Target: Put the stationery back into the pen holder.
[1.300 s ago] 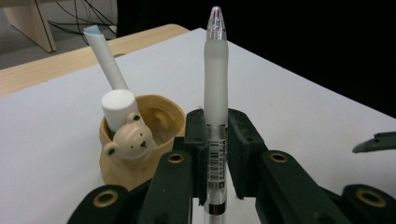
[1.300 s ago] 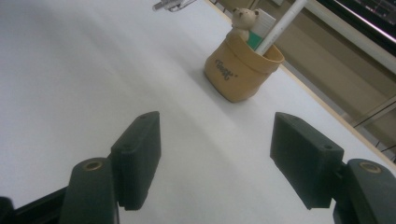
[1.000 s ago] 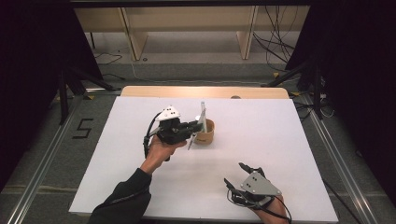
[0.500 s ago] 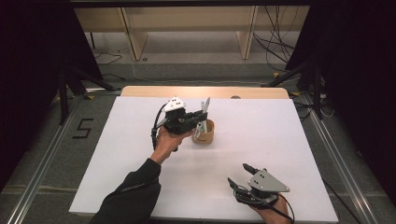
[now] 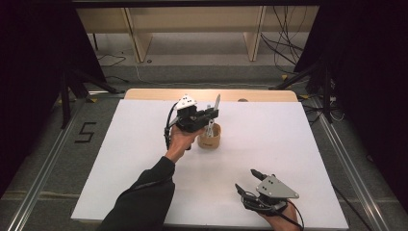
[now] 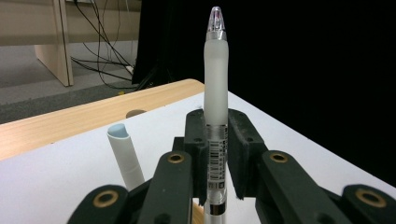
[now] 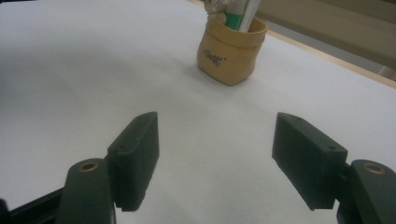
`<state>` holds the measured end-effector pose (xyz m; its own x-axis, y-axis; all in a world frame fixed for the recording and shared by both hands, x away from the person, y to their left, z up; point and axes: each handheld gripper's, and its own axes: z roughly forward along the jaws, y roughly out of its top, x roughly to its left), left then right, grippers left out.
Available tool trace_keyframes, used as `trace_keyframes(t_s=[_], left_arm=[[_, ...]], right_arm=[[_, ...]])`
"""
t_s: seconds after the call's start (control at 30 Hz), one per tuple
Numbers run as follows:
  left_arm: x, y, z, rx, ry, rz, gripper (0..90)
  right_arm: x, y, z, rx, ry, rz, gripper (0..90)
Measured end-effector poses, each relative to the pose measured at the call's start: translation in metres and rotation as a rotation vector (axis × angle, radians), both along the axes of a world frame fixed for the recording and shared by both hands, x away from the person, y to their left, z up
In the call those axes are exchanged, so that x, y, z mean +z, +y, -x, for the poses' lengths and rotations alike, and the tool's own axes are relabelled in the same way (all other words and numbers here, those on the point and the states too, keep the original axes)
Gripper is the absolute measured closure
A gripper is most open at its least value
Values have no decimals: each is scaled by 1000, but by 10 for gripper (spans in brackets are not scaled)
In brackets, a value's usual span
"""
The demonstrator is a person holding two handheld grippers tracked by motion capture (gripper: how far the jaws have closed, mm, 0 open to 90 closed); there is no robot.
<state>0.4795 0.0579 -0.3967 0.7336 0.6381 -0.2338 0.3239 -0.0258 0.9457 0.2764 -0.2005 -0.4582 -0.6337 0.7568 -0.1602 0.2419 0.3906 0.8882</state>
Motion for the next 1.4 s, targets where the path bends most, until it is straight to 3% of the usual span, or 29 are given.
trace_keyframes(t_s=[0.53, 0.97, 1.4], left_arm=[[-12, -8, -16, 33, 11, -1, 791], [-19, -14, -18, 37, -3, 2, 791], [-27, -15, -17, 44, -15, -4, 790]], right_arm=[[0, -1, 0, 6, -3, -18, 322], [0, -3, -2, 12, 22, -64, 277], [0, -3, -1, 15, 25, -64, 274]])
